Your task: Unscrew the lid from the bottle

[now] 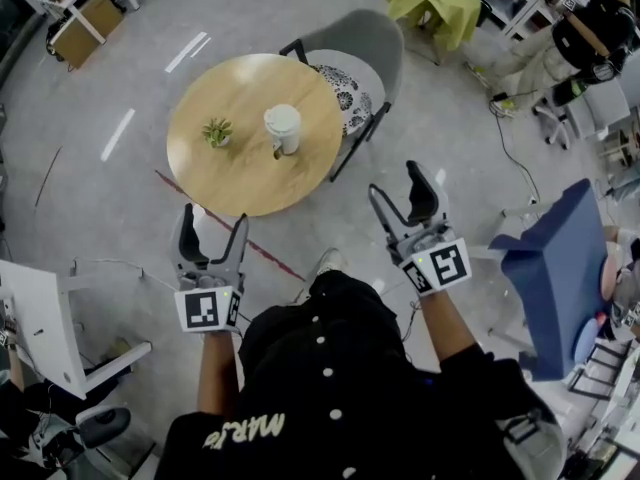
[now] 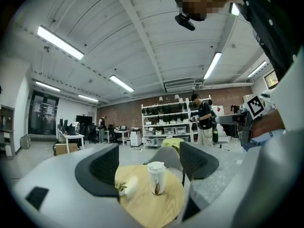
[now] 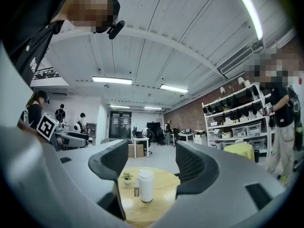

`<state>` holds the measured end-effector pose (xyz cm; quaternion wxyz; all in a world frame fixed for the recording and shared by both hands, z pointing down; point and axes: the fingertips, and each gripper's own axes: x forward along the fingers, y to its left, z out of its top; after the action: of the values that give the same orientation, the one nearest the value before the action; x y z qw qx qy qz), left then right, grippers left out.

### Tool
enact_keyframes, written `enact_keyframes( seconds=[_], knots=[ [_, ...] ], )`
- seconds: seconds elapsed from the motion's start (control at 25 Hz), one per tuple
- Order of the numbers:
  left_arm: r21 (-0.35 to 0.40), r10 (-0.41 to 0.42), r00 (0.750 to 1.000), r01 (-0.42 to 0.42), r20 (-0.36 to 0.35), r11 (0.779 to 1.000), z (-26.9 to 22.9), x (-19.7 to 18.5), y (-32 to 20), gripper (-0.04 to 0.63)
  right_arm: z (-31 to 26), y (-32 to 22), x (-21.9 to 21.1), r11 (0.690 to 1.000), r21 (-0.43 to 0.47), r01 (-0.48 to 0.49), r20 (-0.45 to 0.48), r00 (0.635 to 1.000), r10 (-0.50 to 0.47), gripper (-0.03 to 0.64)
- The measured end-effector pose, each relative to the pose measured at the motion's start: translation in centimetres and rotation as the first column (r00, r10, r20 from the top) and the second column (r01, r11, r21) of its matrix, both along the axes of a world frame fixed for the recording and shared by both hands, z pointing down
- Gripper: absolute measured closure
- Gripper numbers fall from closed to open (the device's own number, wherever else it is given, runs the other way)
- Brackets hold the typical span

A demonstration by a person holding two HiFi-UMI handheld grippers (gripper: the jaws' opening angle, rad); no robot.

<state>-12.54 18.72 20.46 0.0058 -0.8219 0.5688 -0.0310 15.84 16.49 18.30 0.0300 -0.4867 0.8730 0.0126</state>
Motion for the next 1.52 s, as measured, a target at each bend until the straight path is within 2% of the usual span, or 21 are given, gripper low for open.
enact_keyframes(
  seconds=[0.08,0.2,0.36,0.44,0.6,0.8,0.88,1.12,1.28,1.52],
  knots=[
    [0.013,0.000,1.000,0.000,0.011,1.000,-0.1,0.8,-1.4,0.213,0.2,-1.9,0.7,1.000,-0.002,0.012,0.006,1.000,-0.012,0.316],
    [0.030,0.016,0.998,-0.019,0.067,0.999,0.2,2.6,-2.7,0.213,0.6,-4.2,1.7,0.999,-0.008,0.035,0.009,0.999,-0.035,0.316],
    [0.019,0.006,0.997,-0.007,0.077,1.000,0.8,3.7,-4.3,0.213,1.3,-6.7,2.4,0.998,-0.022,0.059,0.016,0.998,-0.058,0.316],
    [0.000,-0.004,0.996,0.004,0.088,1.000,1.2,3.3,-5.2,0.213,1.7,-8.0,2.2,0.997,-0.040,0.066,0.018,0.998,-0.065,0.316],
    [-0.031,-0.034,0.997,0.036,0.064,0.999,1.7,2.1,-8.1,0.213,2.4,-10.9,1.2,0.995,-0.059,0.079,0.012,0.997,-0.079,0.316],
    [-0.043,-0.012,0.997,0.015,0.080,0.999,3.9,-0.1,-12.7,0.213,2.9,-15.2,-0.5,0.996,-0.061,0.067,-0.011,0.998,-0.067,0.314],
    [-0.050,0.010,0.996,-0.006,0.088,0.999,4.2,-0.6,-14.4,0.213,2.7,-16.6,-1.0,0.997,-0.062,0.056,-0.015,0.998,-0.057,0.314],
    [-0.112,0.107,0.978,-0.088,0.179,0.990,6.4,-1.8,-19.0,0.213,3.3,-20.6,-2.9,0.994,-0.096,0.056,-0.026,0.998,-0.058,0.311],
    [-0.173,0.161,0.968,-0.128,0.190,0.977,9.0,-2.3,-21.4,0.213,5.6,-22.8,-3.8,0.989,-0.137,0.052,-0.038,0.998,-0.058,0.311],
    [-0.256,0.267,0.947,-0.218,0.178,0.942,15.0,-1.4,-24.5,0.213,10.2,-25.1,-4.9,0.981,-0.158,0.109,-0.052,0.992,-0.118,0.307]
  ],
)
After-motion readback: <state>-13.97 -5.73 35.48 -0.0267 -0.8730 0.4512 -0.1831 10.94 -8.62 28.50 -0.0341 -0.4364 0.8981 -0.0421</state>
